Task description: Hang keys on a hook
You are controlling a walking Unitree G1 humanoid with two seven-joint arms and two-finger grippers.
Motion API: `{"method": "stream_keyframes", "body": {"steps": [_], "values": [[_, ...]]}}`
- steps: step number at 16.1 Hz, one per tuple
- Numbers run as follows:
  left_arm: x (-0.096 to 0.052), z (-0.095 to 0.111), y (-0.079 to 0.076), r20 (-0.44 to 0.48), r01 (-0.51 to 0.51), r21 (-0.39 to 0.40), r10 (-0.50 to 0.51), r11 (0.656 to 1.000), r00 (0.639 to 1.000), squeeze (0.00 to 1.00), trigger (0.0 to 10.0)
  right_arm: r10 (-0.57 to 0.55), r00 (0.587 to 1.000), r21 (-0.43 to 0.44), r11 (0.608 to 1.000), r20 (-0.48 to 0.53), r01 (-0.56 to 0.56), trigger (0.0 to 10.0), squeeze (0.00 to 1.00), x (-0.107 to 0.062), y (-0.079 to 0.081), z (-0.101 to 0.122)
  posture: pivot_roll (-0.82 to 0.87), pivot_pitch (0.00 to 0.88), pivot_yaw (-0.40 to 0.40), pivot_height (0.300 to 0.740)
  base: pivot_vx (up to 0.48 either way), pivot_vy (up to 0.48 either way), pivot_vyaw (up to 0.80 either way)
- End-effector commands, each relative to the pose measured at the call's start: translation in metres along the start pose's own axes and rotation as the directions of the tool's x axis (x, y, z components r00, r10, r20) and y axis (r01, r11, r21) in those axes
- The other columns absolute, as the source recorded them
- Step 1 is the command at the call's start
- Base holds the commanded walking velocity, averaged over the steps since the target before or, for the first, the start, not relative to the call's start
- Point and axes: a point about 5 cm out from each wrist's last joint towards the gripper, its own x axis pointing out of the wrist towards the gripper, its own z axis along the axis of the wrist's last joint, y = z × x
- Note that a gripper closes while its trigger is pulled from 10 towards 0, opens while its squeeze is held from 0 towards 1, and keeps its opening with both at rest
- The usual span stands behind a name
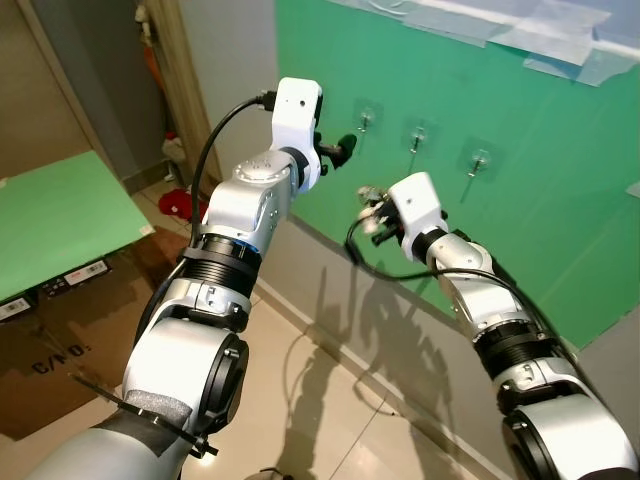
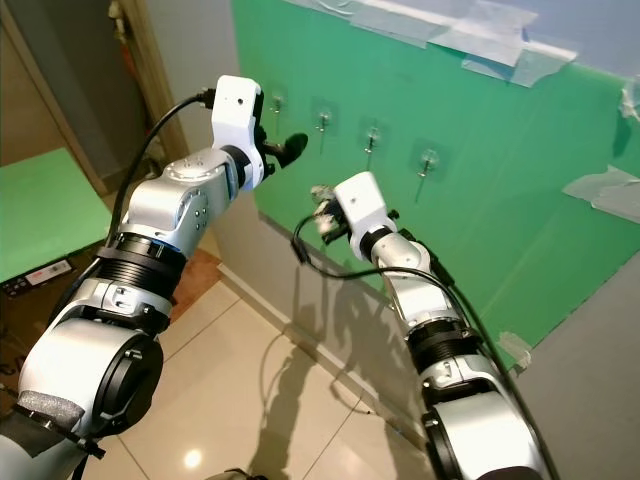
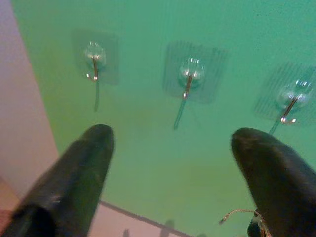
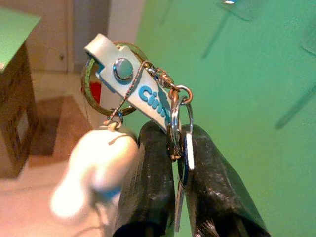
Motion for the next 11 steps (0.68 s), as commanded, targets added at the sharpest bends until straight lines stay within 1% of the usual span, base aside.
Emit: {"method": "stream_keyframes", "body": {"steps": [1, 2, 3, 4, 5, 6, 7, 8, 9, 10, 11], "values": [[-0.001, -0.013, 0.009, -0.023, -0.03, 0.005, 0.03, 1.0, 0.999, 1.0, 10.0, 0.016, 0.999, -0.085, 0.996, 0.04, -0.012, 0.0, 0.0, 0.0, -0.003, 0.011, -0.06, 0.0, 0.028, 0.74, 0.0, 0.0, 0.0], [-0.003, -0.02, 0.012, -0.029, -0.025, -0.017, 0.025, 1.0, 0.999, 1.0, 10.0, 0.014, 0.999, -0.11, 0.994, 0.037, -0.01, 0.0, 0.0, 0.0, -0.005, 0.01, -0.06, 0.0, 0.031, 0.74, 0.0, 0.0, 0.0], [-0.005, -0.03, 0.014, -0.023, -0.009, -0.046, 0.008, 0.999, 1.0, 1.0, 10.0, 0.008, 0.999, -0.153, 0.988, 0.033, -0.003, 0.0, 0.0, -0.001, -0.006, 0.009, -0.06, 0.0, 0.036, 0.74, 0.0, 0.0, 0.0], [-0.01, -0.045, 0.016, -0.027, 0.024, -0.066, -0.026, 0.998, 0.999, 0.98, 10.0, 0.007, 1.0, -0.222, 0.975, 0.028, -0.001, 0.0, 0.0, -0.001, -0.007, 0.007, -0.07, 0.0, 0.04, 0.74, 0.0, 0.0, 0.0], [-0.015, -0.058, 0.014, -0.042, 0.073, -0.045, -0.075, 0.996, 0.996, 0.31, 10.0, 0.017, 1.0, -0.274, 0.962, 0.005, -0.015, 0.0, 0.0, -0.002, -0.006, 0.003, -0.06, 0.0, 0.033, 0.74, 0.0, 0.0, 0.0], [-0.019, -0.064, 0.015, -0.037, 0.082, -0.045, -0.084, 0.996, 0.996, 0.0, 10.0, 0.019, 1.0, -0.267, 0.963, 0.004, -0.017, 0.0, 0.0, -0.002, -0.006, 0.001, -0.06, 0.0, 0.027, 0.74, 0.0, 0.0, 0.0], [-0.027, -0.074, 0.017, -0.019, 0.086, -0.052, -0.087, 0.995, 0.996, 0.0, 10.0, 0.008, 1.0, -0.24, 0.971, 0.016, -0.004, 0.0, 0.0, -0.003, -0.008, 0.001, -0.05, 0.0, 0.021, 0.74, 0.0, 0.0, 0.0], [-0.037, -0.083, 0.019, 0.01, 0.085, -0.005, -0.085, 0.996, 0.996, 0.0, 10.0, -0.02, 0.999, -0.206, 0.978, 0.034, 0.027, 0.0, 0.0, -0.002, -0.013, 0.002, -0.04, 0.0, 0.01, 0.74, 0.0, 0.0, 0.0], [-0.047, -0.091, 0.016, 0.036, 0.097, 0.078, -0.1, 0.992, 0.994, 0.0, 10.0, -0.035, 0.998, -0.192, 0.98, 0.046, 0.043, 0.0, 0.0, -0.001, -0.015, 0.004, -0.02, 0.0, 0.003, 0.74, 0.0, 0.0, 0.0], [-0.051, -0.093, 0.013, 0.045, 0.105, 0.115, -0.111, 0.988, 0.993, 0.0, 10.0, -0.036, 0.998, -0.195, 0.98, 0.049, 0.045, 0.0, 0.0, 0.0, -0.016, 0.005, -0.02, 0.0, 0.002, 0.74, 0.0, 0.0, 0.0], [-0.064, -0.099, 0.002, 0.093, 0.115, 0.219, -0.138, 0.969, 0.986, 0.0, 10.0, -0.036, 0.997, -0.243, 0.969, 0.061, 0.05, 0.0, 0.0, 0.003, -0.015, 0.009, 0.0, 0.0, -0.011, 0.74, 0.0, 0.0, 0.0]]}}
